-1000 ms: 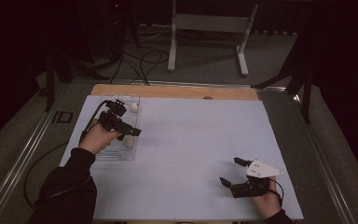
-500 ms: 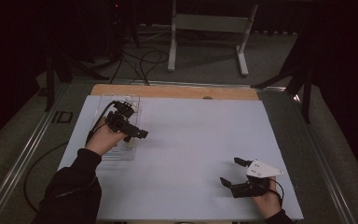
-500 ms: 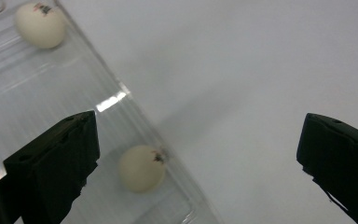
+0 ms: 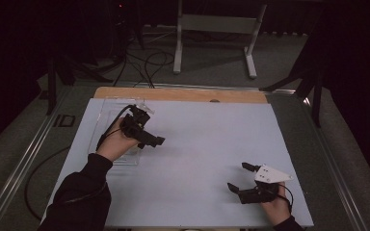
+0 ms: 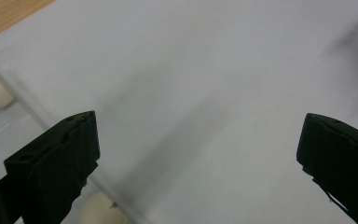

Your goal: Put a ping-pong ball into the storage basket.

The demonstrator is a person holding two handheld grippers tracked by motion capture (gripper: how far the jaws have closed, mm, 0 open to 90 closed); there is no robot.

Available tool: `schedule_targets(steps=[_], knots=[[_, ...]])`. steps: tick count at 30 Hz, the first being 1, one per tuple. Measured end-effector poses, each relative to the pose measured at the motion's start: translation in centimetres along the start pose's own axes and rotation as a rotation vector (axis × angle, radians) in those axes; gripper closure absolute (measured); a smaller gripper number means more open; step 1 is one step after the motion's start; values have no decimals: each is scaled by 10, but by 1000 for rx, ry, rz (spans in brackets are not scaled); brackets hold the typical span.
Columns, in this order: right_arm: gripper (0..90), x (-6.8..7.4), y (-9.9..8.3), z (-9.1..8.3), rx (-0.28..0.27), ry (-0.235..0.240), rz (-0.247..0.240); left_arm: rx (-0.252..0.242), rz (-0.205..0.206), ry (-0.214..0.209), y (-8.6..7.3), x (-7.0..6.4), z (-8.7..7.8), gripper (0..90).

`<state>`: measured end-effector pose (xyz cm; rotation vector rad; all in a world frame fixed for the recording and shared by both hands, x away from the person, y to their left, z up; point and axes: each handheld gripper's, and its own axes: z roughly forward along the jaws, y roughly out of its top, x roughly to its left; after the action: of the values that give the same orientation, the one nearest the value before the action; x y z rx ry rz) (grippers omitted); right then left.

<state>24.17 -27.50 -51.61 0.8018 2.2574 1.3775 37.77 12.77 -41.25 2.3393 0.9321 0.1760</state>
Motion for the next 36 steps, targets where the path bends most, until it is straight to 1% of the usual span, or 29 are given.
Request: schedule_targets(steps=[1, 2, 4, 5, 6, 7, 8, 9, 10, 11, 12, 13, 14, 15, 19, 21, 23, 24, 25, 27, 30, 32, 36], knots=[[87, 0, 0, 0, 0, 0, 0, 1, 28, 5, 1, -3, 2, 5], [87, 0, 0, 0, 0, 0, 0, 1, 28, 5, 1, -3, 2, 5], [87, 0, 0, 0, 1, 1, 1, -4, 46, -12, 3, -6, 3, 5], [87, 0, 0, 0, 1, 1, 0, -13, 71, -21, 4, -10, 5, 5], [87, 0, 0, 0, 1, 2, 2, -13, 76, -30, 4, -11, 5, 5], [87, 0, 0, 0, 1, 2, 2, -13, 76, -30, 4, -11, 5, 5], [87, 0, 0, 0, 1, 2, 1, -40, 105, -42, 5, -15, 7, 5], [87, 0, 0, 0, 1, 2, 1, -40, 105, -42, 5, -15, 7, 5], [87, 0, 0, 0, 0, 2, -1, -57, 118, -49, 6, -18, 8, 5], [87, 0, 0, 0, 0, 2, -1, -57, 118, -49, 6, -18, 8, 5], [87, 0, 0, 0, 0, 1, -1, -59, 123, -58, 6, -20, 10, 5], [87, 0, 0, 0, -1, 1, -1, -66, 140, -51, 6, -22, 12, 5], [87, 0, 0, 0, -1, -1, 0, -70, 151, -54, 6, -24, 13, 5], [87, 0, 0, 0, 0, 0, -1, -72, 152, -66, 6, -26, 14, 5], [87, 0, 0, 0, 0, 0, 0, -89, 181, -81, 5, -34, 20, 5], [87, 0, 0, 0, 0, 1, 0, -107, 194, -90, 5, -37, 23, 5], [87, 0, 0, 0, 0, 1, -1, -129, 201, -93, 4, -41, 25, 5], [87, 0, 0, 0, 0, 3, -1, -129, 201, -93, 4, -41, 25, 5], [87, 0, 0, 0, 0, 2, -2, -157, 200, -82, 3, -43, 27, 5], [87, 0, 0, 0, 1, 2, -1, -180, 189, -89, 2, -44, 27, 5], [87, 0, 0, 0, 2, 3, 0, -215, 187, -97, -1, -46, 29, 5], [87, 0, 0, 0, 2, 5, -1, -238, 187, -115, -3, -47, 31, 5], [87, 0, 0, 1, 2, 8, 1, -274, 177, -95, -6, -49, 34, 5]])
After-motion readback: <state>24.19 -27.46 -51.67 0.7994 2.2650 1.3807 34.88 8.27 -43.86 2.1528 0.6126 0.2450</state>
